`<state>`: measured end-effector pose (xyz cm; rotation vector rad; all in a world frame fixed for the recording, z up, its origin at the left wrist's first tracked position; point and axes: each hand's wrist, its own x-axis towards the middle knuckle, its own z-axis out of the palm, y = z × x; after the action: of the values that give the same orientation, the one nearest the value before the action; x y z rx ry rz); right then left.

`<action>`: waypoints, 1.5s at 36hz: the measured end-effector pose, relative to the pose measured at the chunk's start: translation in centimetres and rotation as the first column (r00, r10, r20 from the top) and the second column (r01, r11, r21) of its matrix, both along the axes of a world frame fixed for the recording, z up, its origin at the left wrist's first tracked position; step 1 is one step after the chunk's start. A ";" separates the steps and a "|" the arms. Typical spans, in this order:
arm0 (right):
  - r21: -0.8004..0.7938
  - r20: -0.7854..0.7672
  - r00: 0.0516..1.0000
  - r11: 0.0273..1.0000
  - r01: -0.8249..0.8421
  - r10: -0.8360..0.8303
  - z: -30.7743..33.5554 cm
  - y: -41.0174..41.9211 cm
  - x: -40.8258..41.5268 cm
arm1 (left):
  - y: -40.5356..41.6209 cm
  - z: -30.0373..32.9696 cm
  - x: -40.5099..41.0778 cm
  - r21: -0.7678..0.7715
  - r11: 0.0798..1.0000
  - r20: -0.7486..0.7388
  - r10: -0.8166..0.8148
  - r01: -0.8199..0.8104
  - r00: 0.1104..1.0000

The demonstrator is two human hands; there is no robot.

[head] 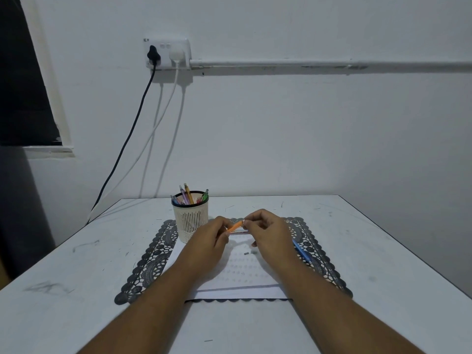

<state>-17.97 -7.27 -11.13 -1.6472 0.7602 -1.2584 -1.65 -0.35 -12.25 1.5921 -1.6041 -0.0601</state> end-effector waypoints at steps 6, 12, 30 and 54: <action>-0.077 -0.091 0.995 0.996 0.040 -0.047 -0.1 -0.1 0.1 | 0.1 0.0 0.0 -0.029 0.999 -0.085 -0.016 0.014 0.996; -0.040 -0.166 0.983 0.996 0.075 -0.081 -0.5 -1.2 -0.1 | 0.0 0.0 0.0 -0.075 0.996 -0.255 -0.064 0.046 0.965; -0.131 -0.700 0.713 0.989 -0.064 -0.046 -1.6 -2.4 -0.4 | 0.5 -0.3 0.1 0.053 0.986 -0.175 0.168 -0.161 0.970; -0.652 -0.729 0.416 0.736 -0.184 -0.543 -1.5 -5.0 4.4 | 1.3 0.1 -0.2 0.133 0.975 -0.344 0.214 -0.178 0.914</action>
<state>-13.60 -12.25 -12.63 -3.0313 1.2682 -0.6674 -1.88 0.93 -12.18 1.6986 -1.1708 -0.3091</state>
